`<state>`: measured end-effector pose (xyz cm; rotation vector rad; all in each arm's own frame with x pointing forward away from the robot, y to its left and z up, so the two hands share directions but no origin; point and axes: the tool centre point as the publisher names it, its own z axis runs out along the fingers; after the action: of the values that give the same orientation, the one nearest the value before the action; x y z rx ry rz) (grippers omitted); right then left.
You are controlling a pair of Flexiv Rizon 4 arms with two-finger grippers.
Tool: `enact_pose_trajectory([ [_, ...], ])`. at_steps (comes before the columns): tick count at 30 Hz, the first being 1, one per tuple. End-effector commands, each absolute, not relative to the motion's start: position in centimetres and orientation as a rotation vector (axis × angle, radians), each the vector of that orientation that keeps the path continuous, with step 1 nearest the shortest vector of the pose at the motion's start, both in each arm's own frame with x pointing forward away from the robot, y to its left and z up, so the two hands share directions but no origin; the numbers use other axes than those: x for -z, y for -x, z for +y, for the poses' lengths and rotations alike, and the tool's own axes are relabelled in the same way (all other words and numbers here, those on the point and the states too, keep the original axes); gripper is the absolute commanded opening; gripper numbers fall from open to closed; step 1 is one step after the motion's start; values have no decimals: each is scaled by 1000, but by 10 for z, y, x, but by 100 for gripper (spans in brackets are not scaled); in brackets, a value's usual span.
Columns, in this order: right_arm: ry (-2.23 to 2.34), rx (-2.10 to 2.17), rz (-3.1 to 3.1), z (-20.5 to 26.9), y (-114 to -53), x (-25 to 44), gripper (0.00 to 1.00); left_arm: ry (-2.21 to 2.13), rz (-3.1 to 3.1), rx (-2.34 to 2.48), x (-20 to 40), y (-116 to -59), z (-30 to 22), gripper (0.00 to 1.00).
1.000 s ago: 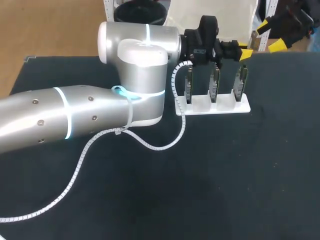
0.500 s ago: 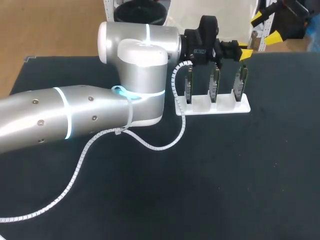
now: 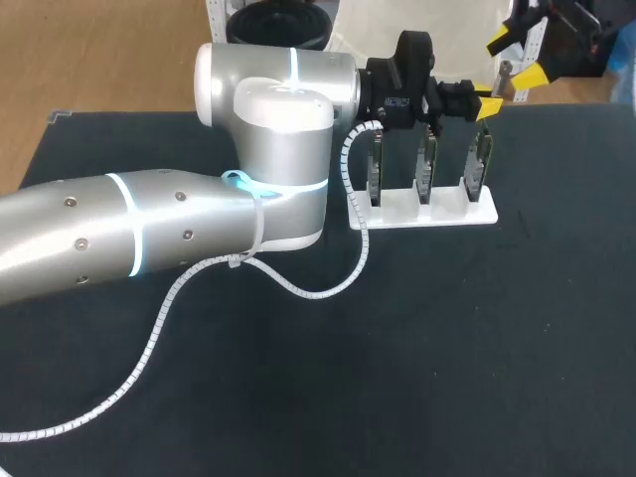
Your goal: Pick up the optical module with the left hand, and insert it into the network port with the right hand.
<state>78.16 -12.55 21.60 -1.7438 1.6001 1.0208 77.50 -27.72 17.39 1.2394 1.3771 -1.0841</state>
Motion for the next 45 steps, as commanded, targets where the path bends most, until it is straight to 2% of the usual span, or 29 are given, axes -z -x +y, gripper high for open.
enact_pose_trajectory([
  [1,1738,-992,1610,-122,-773,-215,100,-1239,1379,1082,-174,-775,-278,0],
  [27,1709,-942,1650,-123,-776,-213,100,-1239,1379,1082,-174,-775,-278,0],
  [28,1708,-942,1648,-123,-776,-213,87,-1239,1379,1082,-174,-775,-278,0],
  [29,1707,-942,1647,-124,-776,-213,40,-1239,1379,1082,-174,-775,-278,0],
  [30,1708,-942,1642,-124,-776,-213,0,-1239,1379,1082,-174,-775,-278,0],
  [45,1717,-945,1643,-126,-776,-211,0,-1239,1379,1082,-174,-775,-278,0],
])
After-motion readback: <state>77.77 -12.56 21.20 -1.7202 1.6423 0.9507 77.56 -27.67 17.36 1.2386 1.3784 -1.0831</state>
